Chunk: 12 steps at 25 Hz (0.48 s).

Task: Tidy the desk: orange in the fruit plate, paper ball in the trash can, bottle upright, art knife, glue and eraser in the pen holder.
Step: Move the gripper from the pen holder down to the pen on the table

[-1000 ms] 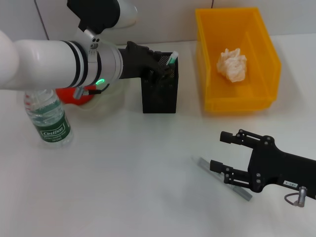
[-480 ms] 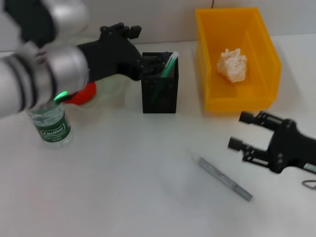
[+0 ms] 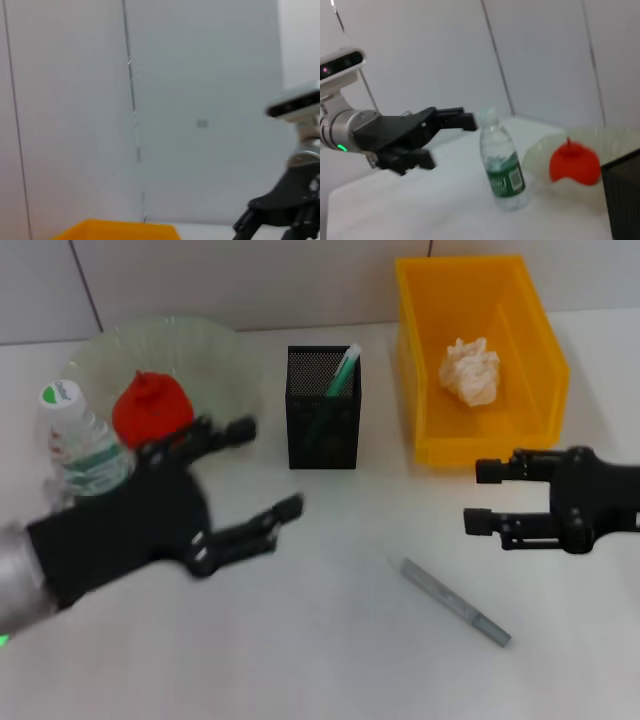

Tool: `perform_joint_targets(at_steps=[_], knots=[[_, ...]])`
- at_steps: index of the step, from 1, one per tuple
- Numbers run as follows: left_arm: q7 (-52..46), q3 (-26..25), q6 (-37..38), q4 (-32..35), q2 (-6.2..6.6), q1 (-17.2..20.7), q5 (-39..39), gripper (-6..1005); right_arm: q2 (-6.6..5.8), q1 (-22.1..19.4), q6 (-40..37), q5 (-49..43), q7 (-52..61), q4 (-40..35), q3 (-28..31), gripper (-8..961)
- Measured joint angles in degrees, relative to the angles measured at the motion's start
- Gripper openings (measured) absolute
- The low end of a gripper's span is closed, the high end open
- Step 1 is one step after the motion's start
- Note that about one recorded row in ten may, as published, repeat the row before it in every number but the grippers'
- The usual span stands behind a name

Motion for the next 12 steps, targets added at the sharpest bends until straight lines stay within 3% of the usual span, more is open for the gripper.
perform_joint_targets(at_steps=[1,2,3,4,6,7,8,9,11,12], knots=[[4.5,-2.1,4.8,-5.9,-0.01,-1.0,-2.3,815,0.61,1.0,-1.0,-4.7,8.8,-8.2,-0.2,726],[4.5,-2.1,4.8,-5.9,-0.01,-1.0,-2.3,815,0.61,1.0,-1.0,-4.7,8.8,-8.2,-0.2,726],[4.5,-2.1,4.8,-5.9,-0.01,-1.0,-2.3,815,0.88,2.6,-2.4,-9.8,18.3,-16.1,-0.6,726],[10.7,-6.0,11.0,-17.1,0.01,-3.6,-3.7,815,0.88,2.6,-2.4,-9.8,18.3,-16.1,-0.6,726],[15.3,-9.1,13.4,-25.7,0.06,-5.7,-3.6,815,1.06,7.5,-6.9,-19.2,32.6,-27.6,-1.8,726],[15.3,-9.1,13.4,-25.7,0.06,-5.7,-3.6,815,1.06,7.5,-6.9,-19.2,32.6,-27.6,-1.8,726],[18.6,-10.8,14.2,-30.9,0.09,-7.0,-3.5,814,1.09,11.6,-9.6,-25.5,42.5,-32.5,-3.0,726],[23.0,-11.4,14.4,-36.7,0.15,-8.2,-3.3,814,1.09,11.6,-9.6,-25.5,42.5,-32.5,-3.0,726],[26.2,-11.2,14.4,-39.3,0.16,-8.3,-3.3,814,1.17,18.1,-13.9,-35.3,54.8,-36.1,-6.4,726],[26.2,-11.2,14.4,-39.3,0.16,-8.3,-3.3,814,1.17,18.1,-13.9,-35.3,54.8,-36.1,-6.4,726]])
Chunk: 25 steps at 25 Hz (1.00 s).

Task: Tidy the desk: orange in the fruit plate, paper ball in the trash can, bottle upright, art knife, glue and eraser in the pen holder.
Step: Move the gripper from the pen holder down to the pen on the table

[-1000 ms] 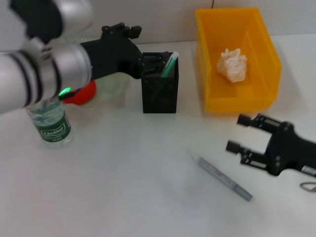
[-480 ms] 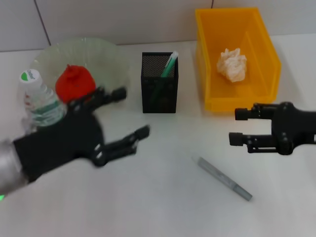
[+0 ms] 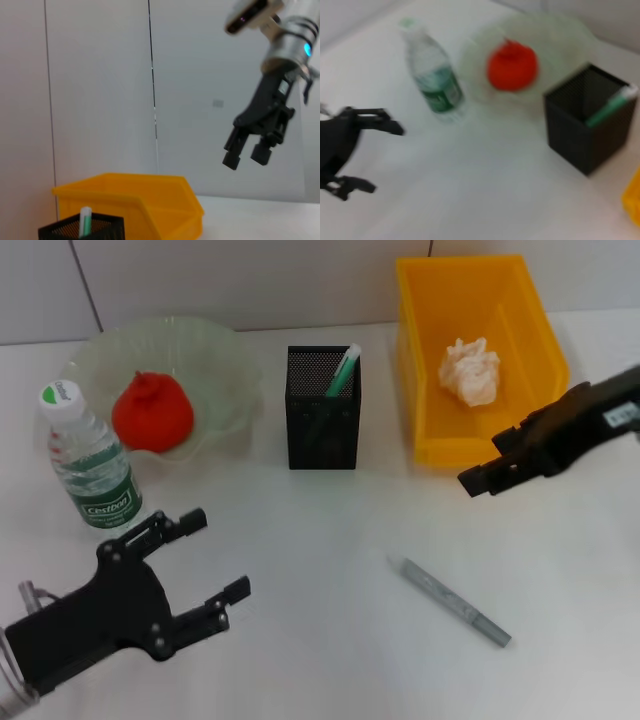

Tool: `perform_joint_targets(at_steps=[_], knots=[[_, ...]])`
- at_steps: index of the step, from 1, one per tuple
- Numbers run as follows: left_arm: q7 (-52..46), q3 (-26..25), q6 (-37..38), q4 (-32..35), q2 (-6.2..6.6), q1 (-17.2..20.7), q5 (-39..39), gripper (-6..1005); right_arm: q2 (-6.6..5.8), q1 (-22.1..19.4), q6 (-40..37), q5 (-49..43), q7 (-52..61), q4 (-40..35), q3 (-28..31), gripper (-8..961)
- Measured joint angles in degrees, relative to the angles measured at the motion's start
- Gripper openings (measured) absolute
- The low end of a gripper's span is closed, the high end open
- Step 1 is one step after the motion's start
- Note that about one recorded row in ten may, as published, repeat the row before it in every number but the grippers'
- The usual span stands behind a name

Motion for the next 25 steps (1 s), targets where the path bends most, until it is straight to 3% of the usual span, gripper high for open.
perform_joint_targets(at_steps=[1,3,4,5,6,7,9,25], knots=[[0.0,0.0,0.0,0.0,0.00,0.0,0.0,814,0.14,3.7,-2.3,-4.5,5.3,-0.1,-3.7,726],[0.0,0.0,0.0,0.0,0.00,0.0,0.0,814,0.32,5.3,-3.0,-6.5,7.3,0.0,-5.8,726],[1.6,0.3,-0.1,-2.2,-0.05,0.0,-0.1,814,0.76,7.3,-2.9,-11.2,10.5,0.2,-10.7,726],[1.6,0.3,-0.1,-2.2,-0.05,0.0,-0.1,814,0.76,7.3,-2.9,-11.2,10.5,0.2,-10.7,726],[1.6,0.4,-0.2,-2.6,-0.05,-0.2,-0.1,814,1.07,8.3,-1.6,-15.6,13.4,1.1,-15.8,726],[1.6,0.4,-0.2,-2.6,-0.05,-0.2,-0.1,814,1.07,8.3,-1.6,-15.6,13.4,1.1,-15.8,726],[1.7,0.5,-0.5,-3.5,0.02,-0.8,-0.1,814,1.21,8.7,0.6,-18.3,17.1,3.3,-21.4,726],[2.7,0.5,-2.0,-3.8,0.06,-1.6,1.4,815,1.44,7.8,11.9,-16.5,20.7,16.8,-27.2,726]])
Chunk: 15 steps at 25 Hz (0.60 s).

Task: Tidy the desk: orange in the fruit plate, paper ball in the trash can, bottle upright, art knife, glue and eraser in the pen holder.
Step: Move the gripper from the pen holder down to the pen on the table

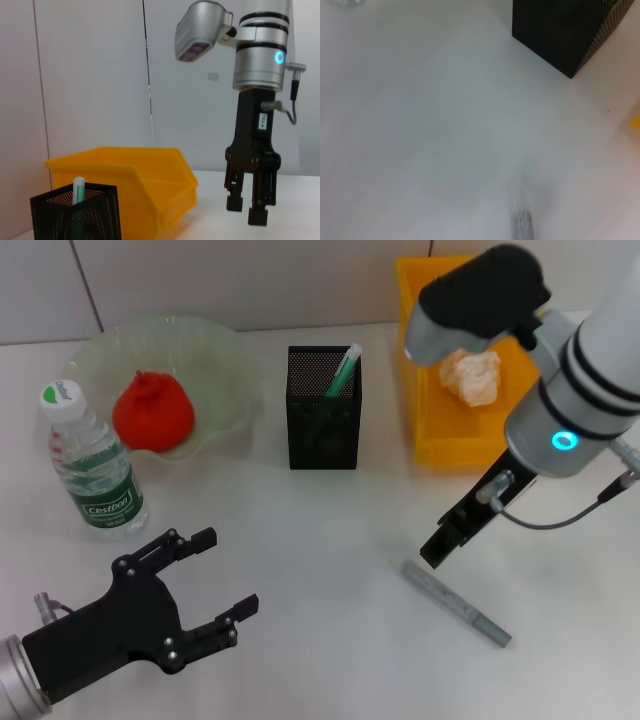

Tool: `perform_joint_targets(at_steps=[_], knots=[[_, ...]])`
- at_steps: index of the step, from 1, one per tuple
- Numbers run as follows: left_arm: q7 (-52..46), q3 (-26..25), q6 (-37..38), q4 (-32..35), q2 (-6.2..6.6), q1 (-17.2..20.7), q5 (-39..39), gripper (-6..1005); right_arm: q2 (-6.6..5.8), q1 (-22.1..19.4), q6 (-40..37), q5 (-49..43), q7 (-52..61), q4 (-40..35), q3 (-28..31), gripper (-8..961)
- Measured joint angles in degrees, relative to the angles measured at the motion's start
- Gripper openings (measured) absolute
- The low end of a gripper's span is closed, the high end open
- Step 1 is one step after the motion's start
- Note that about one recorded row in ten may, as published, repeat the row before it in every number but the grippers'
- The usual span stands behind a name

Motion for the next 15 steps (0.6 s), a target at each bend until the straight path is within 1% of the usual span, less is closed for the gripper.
perform_joint_targets(at_steps=[7,9,15], knots=[[-0.6,0.1,-0.3,-0.6,-0.01,-1.0,0.1,814,-0.04,0.7,3.6,0.0,-0.3,4.3,-2.0,726],[-0.6,0.0,-0.3,-0.7,-0.01,-1.1,0.1,814,-0.04,1.4,4.4,0.0,-0.3,5.9,-3.6,726],[-0.6,0.0,-0.3,-0.7,-0.01,-1.5,0.1,815,0.01,2.3,5.3,0.1,0.0,6.7,-5.5,726]])
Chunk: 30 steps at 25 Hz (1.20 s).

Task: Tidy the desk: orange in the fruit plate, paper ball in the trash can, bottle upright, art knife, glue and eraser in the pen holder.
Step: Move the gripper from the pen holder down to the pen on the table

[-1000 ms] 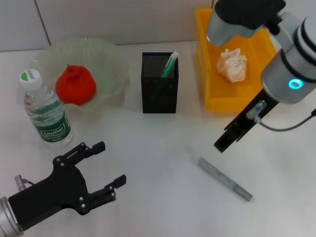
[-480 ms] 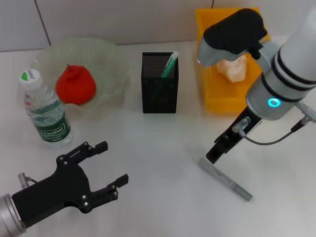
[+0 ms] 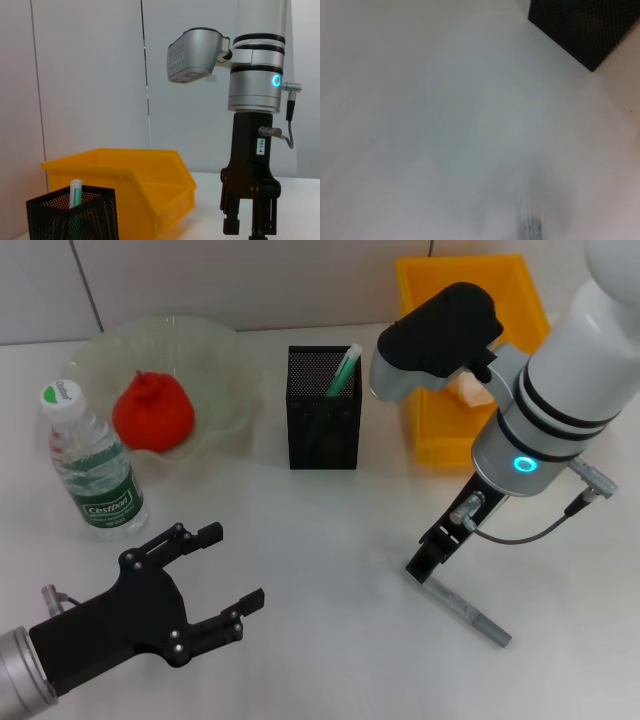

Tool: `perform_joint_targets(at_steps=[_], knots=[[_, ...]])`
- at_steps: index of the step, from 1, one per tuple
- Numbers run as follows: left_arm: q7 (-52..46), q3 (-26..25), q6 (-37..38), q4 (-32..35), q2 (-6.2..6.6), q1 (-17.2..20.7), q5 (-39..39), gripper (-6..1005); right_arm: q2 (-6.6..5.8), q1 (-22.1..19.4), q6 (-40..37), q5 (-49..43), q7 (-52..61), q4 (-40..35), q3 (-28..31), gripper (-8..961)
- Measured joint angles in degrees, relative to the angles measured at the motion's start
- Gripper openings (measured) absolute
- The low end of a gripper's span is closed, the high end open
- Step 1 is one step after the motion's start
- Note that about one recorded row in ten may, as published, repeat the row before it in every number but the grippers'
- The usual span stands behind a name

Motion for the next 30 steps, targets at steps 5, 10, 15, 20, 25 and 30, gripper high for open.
perform_joint_targets(at_steps=[5,10,15,20,25,30], knots=[[0.0,0.0,0.0,-0.1,0.00,0.0,0.0,815,0.04,0.8,0.8,0.0,0.2,1.6,-1.4,726],[0.0,0.0,0.0,-0.3,0.00,0.2,0.0,815,0.14,1.5,1.8,0.8,0.4,3.6,-2.6,726],[0.1,0.1,0.1,-0.6,0.00,0.3,0.0,814,0.17,1.9,2.0,1.7,0.4,4.4,-3.3,726],[0.2,0.1,0.2,-0.6,0.00,0.5,0.0,814,0.16,1.9,2.0,1.7,0.5,4.6,-3.7,725],[0.3,0.1,0.4,-0.6,-0.06,0.5,0.0,814,0.16,1.6,1.8,1.7,0.5,4.6,-3.7,726],[0.3,0.2,0.4,-0.6,-0.09,0.5,0.0,814,0.16,1.5,1.7,1.7,0.5,5.1,-3.7,717]])
